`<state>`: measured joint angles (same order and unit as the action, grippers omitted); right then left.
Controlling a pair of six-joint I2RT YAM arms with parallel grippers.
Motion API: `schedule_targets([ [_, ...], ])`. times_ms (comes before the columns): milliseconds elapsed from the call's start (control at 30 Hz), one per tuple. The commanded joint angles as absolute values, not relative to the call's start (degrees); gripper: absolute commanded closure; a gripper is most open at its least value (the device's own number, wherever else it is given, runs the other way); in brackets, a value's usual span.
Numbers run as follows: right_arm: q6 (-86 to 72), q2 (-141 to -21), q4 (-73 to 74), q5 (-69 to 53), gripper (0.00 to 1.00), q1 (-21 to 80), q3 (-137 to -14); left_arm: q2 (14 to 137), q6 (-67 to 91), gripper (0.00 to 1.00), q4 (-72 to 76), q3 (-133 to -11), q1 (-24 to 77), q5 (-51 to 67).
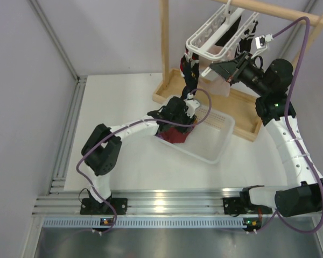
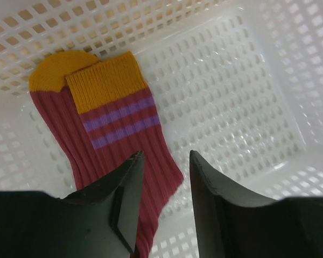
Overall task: Clip the socks to the hanger
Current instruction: Pick up the sock from the bin.
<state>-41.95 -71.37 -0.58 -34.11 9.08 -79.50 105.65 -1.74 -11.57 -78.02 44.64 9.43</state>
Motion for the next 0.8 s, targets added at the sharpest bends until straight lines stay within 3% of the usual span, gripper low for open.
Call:
schedule_targets([
  [0,-40.6,-70.6,-1.4,-32.7,1.0,8.8,-81.6,109.8,-2.1,0.56,-3.6,-84.6,44.5,4.0],
  [233,-40.3,-71.0,-1.1,-32.6,1.0,8.8,-81.5,119.2,-2.7,0.57,-3.2,-90.7,45.0,2.9],
  [600,-39.2,-71.2,-0.9,-32.8,1.0,8.9,-81.4,123.9,-2.1,0.59,-7.6,-91.7,45.4,-1.7],
  [700,-39.0,-71.2,-0.7,-32.7,1.0,8.7,-81.1,124.7,-1.8,0.63,-8.7,-91.8,45.5,-1.2],
  [767,-38.9,-71.1,-0.6,-32.7,1.0,8.8,-80.9,125.3,-1.7,0.73,-9.3,-92.0,45.5,-0.4],
])
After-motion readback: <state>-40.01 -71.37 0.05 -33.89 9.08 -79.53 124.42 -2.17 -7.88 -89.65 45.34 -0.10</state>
